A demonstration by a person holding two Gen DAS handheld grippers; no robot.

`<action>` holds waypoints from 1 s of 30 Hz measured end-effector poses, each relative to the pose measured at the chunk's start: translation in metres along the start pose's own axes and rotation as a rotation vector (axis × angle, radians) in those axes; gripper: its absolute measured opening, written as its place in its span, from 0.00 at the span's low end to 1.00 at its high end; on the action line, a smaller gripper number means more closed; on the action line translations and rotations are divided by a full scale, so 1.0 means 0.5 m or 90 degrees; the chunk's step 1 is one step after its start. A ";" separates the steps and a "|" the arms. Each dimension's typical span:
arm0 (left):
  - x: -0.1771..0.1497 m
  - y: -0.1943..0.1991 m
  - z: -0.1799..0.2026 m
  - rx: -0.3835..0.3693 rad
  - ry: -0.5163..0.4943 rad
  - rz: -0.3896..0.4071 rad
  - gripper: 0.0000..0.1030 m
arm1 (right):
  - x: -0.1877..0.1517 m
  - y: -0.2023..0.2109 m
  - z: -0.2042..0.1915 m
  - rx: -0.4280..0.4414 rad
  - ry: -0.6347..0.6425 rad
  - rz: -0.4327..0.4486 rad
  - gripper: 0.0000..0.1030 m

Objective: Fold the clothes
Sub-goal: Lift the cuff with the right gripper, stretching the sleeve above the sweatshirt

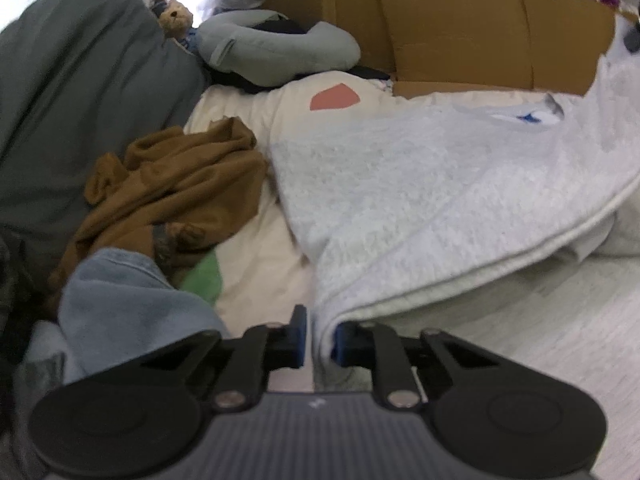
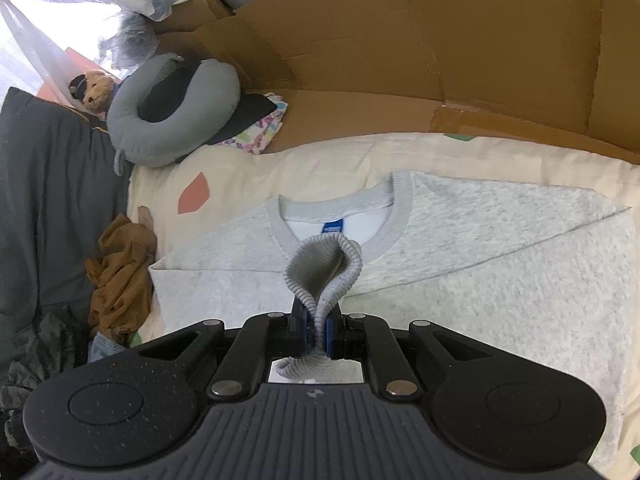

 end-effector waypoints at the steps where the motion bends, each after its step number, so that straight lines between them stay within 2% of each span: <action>1: -0.001 -0.002 -0.003 0.005 -0.005 -0.006 0.14 | 0.001 -0.001 -0.005 0.003 0.000 0.000 0.07; 4: -0.013 -0.001 -0.006 0.021 -0.008 -0.029 0.15 | 0.006 -0.003 -0.024 0.015 -0.003 0.003 0.07; 7: -0.023 0.002 -0.012 0.027 0.021 -0.046 0.16 | 0.020 -0.006 -0.052 0.032 -0.013 0.016 0.07; 12: -0.017 0.012 -0.016 0.045 0.057 -0.054 0.17 | 0.057 0.005 -0.141 0.106 0.009 0.048 0.06; 16: -0.007 0.027 -0.006 0.066 0.036 -0.053 0.32 | 0.081 0.016 -0.222 0.156 0.032 0.062 0.06; 18: -0.003 0.047 -0.001 0.065 0.040 -0.040 0.32 | 0.091 0.018 -0.257 0.171 0.044 0.066 0.06; 21: -0.001 0.086 0.009 0.037 0.047 -0.012 0.31 | 0.103 0.023 -0.306 0.191 0.059 0.070 0.06; 24: 0.004 0.125 0.025 -0.014 0.066 0.010 0.31 | 0.113 0.032 -0.346 0.215 0.074 0.076 0.06; 27: 0.010 0.140 0.049 -0.072 0.084 0.016 0.31 | 0.122 0.045 -0.377 0.234 0.087 0.081 0.06; 30: 0.012 0.119 0.073 -0.103 0.098 0.006 0.31 | 0.130 0.056 -0.402 0.248 0.102 0.084 0.06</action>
Point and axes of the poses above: each gripper's, at about its wrist camera, not at the fingertips, and y roughly against the way its jaws point, z to its right, x to its top, the point moved 1 cm from there along -y, roughly the way its jaws point, and after that the axes turned 15 degrees about z, right-handed, at the moved point
